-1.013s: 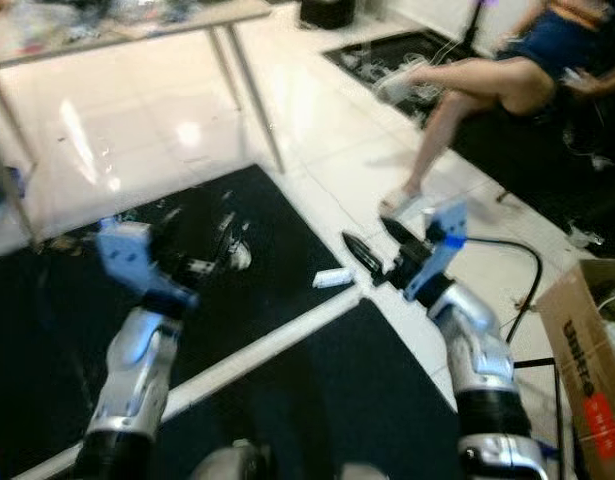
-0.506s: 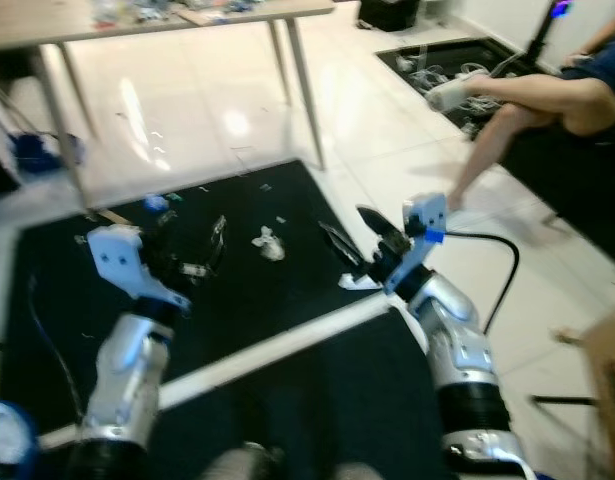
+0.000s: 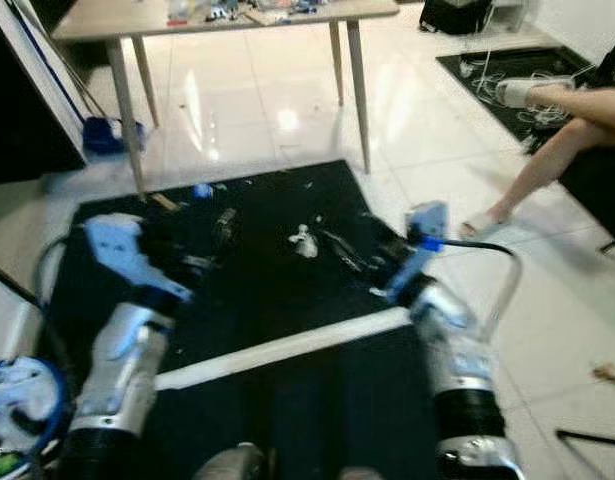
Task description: Picking trash to rubbish bin
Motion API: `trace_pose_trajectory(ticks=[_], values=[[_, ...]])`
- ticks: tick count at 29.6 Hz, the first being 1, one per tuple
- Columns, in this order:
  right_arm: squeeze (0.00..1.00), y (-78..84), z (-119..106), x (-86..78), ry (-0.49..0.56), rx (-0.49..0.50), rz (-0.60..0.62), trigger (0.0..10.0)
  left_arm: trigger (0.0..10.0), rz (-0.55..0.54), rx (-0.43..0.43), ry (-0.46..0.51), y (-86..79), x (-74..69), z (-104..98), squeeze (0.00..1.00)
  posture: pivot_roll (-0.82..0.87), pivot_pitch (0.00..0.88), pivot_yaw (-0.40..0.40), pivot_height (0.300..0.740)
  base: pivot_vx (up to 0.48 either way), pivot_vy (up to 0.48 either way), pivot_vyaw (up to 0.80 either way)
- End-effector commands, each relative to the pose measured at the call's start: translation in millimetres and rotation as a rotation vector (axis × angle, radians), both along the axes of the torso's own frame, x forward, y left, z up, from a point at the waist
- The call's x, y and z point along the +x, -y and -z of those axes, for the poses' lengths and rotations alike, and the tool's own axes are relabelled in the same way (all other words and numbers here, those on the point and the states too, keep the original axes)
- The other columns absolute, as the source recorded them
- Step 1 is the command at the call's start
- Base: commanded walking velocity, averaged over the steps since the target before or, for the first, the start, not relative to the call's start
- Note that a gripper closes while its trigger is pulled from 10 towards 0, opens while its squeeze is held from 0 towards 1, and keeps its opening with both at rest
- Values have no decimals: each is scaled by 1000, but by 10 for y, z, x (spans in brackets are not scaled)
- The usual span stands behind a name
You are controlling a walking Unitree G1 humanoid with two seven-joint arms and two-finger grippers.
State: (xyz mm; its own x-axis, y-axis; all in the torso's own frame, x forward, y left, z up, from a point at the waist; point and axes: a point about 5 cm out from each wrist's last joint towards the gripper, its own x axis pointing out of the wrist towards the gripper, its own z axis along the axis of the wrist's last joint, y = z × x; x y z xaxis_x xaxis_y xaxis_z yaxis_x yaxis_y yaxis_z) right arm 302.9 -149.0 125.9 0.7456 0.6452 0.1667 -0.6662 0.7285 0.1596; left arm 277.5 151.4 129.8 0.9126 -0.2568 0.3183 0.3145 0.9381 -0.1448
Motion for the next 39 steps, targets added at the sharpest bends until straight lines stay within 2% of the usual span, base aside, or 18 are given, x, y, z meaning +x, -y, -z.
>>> trace_pose_trajectory(ticks=[1,10,39], values=[[0,6,18,12,-17,-15,10,10000,10000,10,5,-26,-20,1,37,0,-69,0,11,740,0,0,0],[0,-13,6,19,-16,-7,11,10000,10000,76,6,-23,17,9,31,0,-62,0,8,740,96,0,0],[0,-5,-6,42,-38,-15,8,10000,10000,130,13,-4,64,30,-3,0,-54,0,-10,740,475,0,0]])
